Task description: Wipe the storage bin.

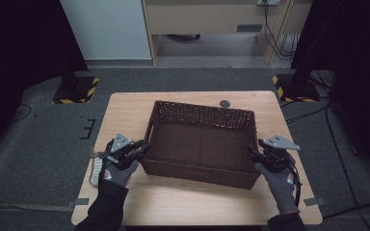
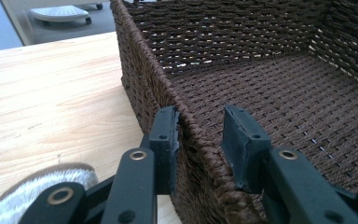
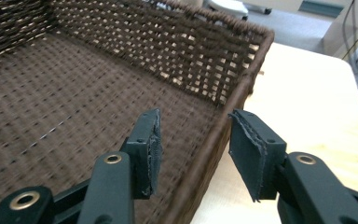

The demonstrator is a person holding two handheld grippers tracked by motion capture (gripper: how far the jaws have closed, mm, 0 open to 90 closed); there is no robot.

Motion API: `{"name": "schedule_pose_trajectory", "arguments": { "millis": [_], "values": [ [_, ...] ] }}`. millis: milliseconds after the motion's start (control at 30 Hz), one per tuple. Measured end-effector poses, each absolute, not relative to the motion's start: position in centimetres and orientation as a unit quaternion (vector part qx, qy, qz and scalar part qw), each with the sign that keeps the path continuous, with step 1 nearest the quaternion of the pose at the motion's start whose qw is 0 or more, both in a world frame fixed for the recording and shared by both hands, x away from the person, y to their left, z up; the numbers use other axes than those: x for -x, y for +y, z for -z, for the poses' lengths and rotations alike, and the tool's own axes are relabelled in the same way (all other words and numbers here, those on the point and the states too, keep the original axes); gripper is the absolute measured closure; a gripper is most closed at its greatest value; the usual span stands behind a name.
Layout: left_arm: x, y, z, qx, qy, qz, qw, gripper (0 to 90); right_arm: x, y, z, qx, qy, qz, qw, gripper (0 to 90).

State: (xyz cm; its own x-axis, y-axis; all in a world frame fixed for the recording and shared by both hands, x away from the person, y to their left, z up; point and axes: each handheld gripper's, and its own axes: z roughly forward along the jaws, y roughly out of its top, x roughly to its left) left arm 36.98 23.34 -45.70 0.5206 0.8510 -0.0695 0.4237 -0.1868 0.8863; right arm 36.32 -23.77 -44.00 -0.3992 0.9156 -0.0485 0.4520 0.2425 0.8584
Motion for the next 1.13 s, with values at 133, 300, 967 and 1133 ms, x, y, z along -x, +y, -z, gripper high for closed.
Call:
{"name": "schedule_pose_trajectory", "arguments": {
  "millis": [133,300,967,1133],
  "values": [
    [-35.9,23.2,45.8,-0.731,0.437,-0.229,0.472,62.3,-35.4,-23.8,44.1,-0.472,0.743,-0.385,0.277,66.2],
    [-35.3,23.2,45.8,-0.732,0.433,-0.223,0.477,58.0,-35.9,-23.9,44.2,-0.480,0.740,-0.375,0.287,72.2],
    [-34.8,23.8,44.8,-0.717,0.422,-0.234,0.502,49.0,-36.3,-25.2,43.9,-0.481,0.717,-0.413,0.289,47.2],
    [-34.2,25.4,44.0,-0.701,0.430,-0.250,0.511,45.7,-35.7,-26.0,43.1,-0.484,0.702,-0.435,0.290,37.3]
  ]
}}
